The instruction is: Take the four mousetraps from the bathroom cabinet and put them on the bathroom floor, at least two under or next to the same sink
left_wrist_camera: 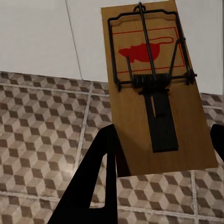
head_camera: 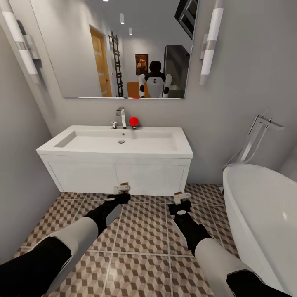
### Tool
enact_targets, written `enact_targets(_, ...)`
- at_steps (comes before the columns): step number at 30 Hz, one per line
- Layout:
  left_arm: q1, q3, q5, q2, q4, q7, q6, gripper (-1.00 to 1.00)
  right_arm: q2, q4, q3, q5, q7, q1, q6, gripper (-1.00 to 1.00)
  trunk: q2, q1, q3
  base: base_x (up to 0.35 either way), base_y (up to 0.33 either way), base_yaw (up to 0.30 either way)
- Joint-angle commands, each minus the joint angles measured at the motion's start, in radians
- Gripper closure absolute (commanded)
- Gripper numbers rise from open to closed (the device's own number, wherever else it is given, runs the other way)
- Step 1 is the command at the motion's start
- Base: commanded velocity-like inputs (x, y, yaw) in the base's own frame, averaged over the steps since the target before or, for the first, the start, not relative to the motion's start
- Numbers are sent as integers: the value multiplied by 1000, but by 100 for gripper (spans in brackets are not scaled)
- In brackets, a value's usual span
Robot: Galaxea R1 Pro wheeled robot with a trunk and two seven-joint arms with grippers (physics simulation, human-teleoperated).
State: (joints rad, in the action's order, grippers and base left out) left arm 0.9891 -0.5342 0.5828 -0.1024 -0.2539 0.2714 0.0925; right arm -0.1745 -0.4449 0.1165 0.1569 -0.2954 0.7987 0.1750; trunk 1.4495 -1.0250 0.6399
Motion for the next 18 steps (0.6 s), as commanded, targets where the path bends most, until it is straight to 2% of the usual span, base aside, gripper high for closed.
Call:
enact_targets(1,0,-13,5,-1,-2,8,5,100,0,-2,3,9,-4,0,9,100,1,0,1,0,0,0)
enact_targets(18,-1,-27,5,-7,0,6,4,100,0,-8,3,8,-4,0,11,100,1,0,1,0,0,0)
